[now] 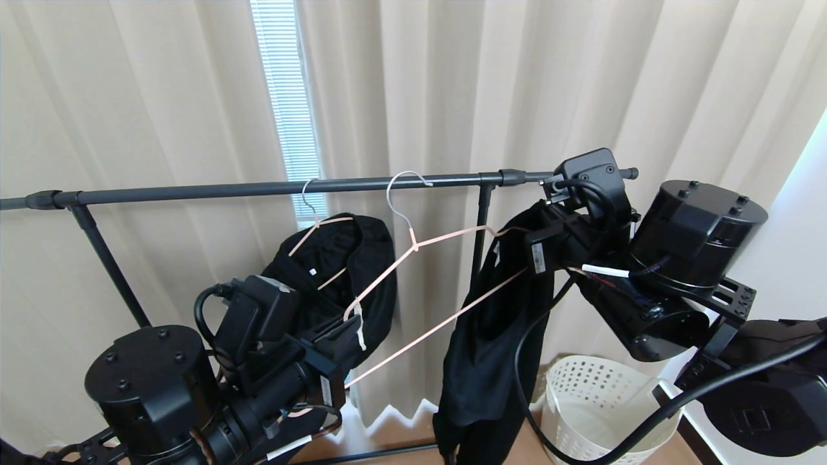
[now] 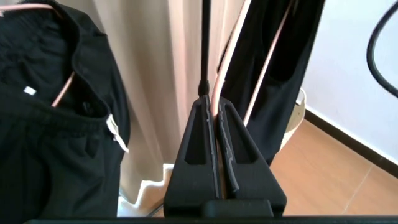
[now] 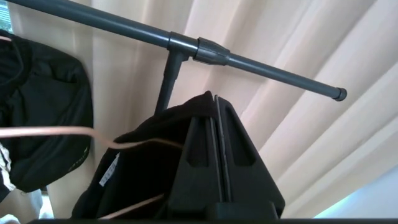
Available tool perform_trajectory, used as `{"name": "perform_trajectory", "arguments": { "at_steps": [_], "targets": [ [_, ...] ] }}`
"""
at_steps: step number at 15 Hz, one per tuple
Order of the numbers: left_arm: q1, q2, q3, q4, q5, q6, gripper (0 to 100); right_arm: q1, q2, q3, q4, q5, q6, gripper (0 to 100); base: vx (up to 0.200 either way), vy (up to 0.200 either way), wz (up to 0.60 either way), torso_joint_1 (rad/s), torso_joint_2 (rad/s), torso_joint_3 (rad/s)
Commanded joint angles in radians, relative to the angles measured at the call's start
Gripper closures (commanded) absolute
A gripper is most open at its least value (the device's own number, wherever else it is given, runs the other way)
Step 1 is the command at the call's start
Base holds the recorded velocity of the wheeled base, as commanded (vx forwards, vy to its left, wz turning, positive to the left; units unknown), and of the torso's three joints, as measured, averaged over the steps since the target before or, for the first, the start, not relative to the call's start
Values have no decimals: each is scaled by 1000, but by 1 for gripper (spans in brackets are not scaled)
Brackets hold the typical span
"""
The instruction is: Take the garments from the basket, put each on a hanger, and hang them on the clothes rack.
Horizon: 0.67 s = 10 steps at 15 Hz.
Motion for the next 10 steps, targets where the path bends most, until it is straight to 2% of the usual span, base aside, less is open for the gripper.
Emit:
{"name": "perform_trajectory", "arguments": {
  "at_steps": [1, 3, 10],
  "targets": [
    [0, -5, -3, -1, 1, -3, 100, 46, 3, 7, 0, 0, 7, 100, 0, 0, 0, 0, 0, 0],
    [-15, 8, -6, -1, 2, -5, 100, 110, 9, 18, 0, 0, 17, 100, 0, 0, 0, 0, 0, 0],
    [-20, 64, -3, -82, 28, -3, 100, 197, -3, 22, 1, -1, 58, 100, 0, 0, 0, 0, 0, 0]
  ]
}}
